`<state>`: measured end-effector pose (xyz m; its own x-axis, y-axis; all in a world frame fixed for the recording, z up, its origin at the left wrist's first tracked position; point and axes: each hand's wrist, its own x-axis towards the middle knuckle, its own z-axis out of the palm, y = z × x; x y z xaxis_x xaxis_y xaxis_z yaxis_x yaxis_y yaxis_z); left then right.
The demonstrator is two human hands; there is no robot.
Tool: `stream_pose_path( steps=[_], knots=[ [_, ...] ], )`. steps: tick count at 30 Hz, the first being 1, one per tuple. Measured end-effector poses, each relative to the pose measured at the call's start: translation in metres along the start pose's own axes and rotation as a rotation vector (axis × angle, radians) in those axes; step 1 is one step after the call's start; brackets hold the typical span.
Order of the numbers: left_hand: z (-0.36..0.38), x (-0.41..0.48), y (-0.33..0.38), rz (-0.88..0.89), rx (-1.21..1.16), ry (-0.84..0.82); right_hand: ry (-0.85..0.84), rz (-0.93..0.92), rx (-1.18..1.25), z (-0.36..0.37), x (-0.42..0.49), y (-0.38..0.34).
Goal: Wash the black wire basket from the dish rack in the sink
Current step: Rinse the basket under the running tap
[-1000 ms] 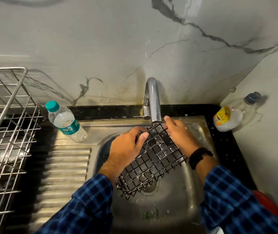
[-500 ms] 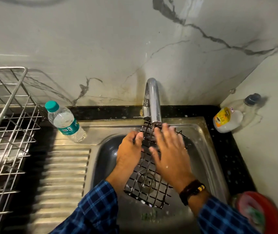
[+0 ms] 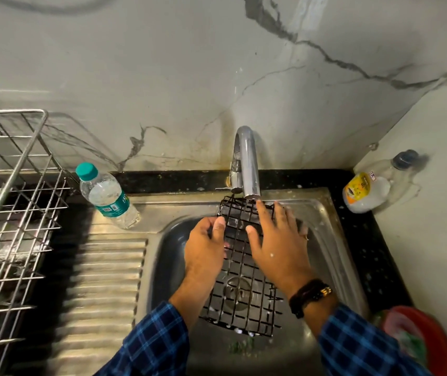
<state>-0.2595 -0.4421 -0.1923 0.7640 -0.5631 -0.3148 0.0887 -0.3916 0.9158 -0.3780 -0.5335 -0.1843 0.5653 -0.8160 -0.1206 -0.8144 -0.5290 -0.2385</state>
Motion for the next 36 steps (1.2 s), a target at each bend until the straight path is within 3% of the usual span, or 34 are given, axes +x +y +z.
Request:
stream_pose_path(
  steps=[4,6,8,10,12,14,16,18,23,29,31,36],
  knots=[
    [0.002,-0.015,-0.004,-0.026,-0.036,-0.034,0.150,-0.002,0.248,-0.008,0.012,0.008],
    [-0.001,-0.018,-0.001,-0.055,-0.020,-0.062,0.096,-0.012,0.321,-0.013,0.024,0.017],
    [-0.008,-0.014,0.001,-0.048,0.177,-0.134,0.001,-0.015,0.339,-0.015,0.032,0.020],
    [-0.014,-0.008,0.001,0.109,0.608,-0.190,-0.011,-0.006,0.341,-0.014,0.039,0.022],
    [-0.017,-0.003,0.005,0.225,0.772,-0.195,-0.001,0.056,0.397,-0.016,0.047,0.022],
    [-0.019,0.001,0.008,0.121,0.525,-0.297,-0.016,0.122,0.460,-0.019,0.054,0.024],
    [-0.020,0.005,0.014,-0.271,0.055,-0.409,-0.037,0.149,0.505,-0.023,0.058,0.024],
    [-0.021,0.010,0.010,-0.471,-0.160,-0.414,-0.039,0.190,0.563,-0.020,0.058,0.023],
    [-0.007,0.003,0.021,-0.426,-0.283,-0.299,0.100,0.222,0.570,-0.002,0.044,0.000],
    [-0.005,-0.015,0.035,-0.276,-0.206,-0.338,-0.039,0.280,0.885,-0.007,0.007,-0.022],
    [-0.005,-0.021,0.039,-0.252,-0.214,-0.380,-0.051,0.279,0.885,-0.013,0.003,-0.022],
    [-0.009,-0.017,0.046,-0.323,-0.157,-0.481,-0.154,0.258,0.927,-0.019,0.016,-0.009]
  ],
)
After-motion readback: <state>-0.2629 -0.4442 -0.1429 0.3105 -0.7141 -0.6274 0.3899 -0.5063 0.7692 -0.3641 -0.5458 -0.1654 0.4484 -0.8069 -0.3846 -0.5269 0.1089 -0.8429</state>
